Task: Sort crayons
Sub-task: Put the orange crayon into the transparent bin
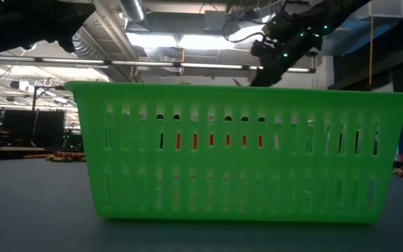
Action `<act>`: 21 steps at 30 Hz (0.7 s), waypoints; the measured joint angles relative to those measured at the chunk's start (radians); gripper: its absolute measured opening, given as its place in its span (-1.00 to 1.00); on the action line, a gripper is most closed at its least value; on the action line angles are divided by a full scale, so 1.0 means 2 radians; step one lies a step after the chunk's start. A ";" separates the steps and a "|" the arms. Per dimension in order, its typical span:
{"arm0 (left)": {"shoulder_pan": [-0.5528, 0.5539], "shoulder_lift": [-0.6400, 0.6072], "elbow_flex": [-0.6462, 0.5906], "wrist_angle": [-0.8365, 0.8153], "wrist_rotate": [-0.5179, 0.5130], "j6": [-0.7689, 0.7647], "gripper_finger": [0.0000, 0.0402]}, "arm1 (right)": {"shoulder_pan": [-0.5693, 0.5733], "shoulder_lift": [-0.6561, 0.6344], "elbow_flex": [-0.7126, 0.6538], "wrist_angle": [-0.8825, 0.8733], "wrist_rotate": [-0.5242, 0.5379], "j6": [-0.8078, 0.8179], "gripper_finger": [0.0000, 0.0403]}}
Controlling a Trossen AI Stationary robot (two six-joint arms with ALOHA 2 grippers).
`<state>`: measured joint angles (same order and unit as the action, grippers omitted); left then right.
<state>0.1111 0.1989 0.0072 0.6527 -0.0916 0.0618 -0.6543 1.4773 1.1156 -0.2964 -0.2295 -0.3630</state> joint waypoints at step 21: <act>0.000 0.000 0.000 0.004 0.000 0.002 -1.00 | 0.023 0.170 0.000 0.179 0.019 0.009 -0.93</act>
<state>0.1109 0.1989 0.0071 0.6601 -0.0914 0.0650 -0.6090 1.8167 1.1156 0.0614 -0.1913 -0.3442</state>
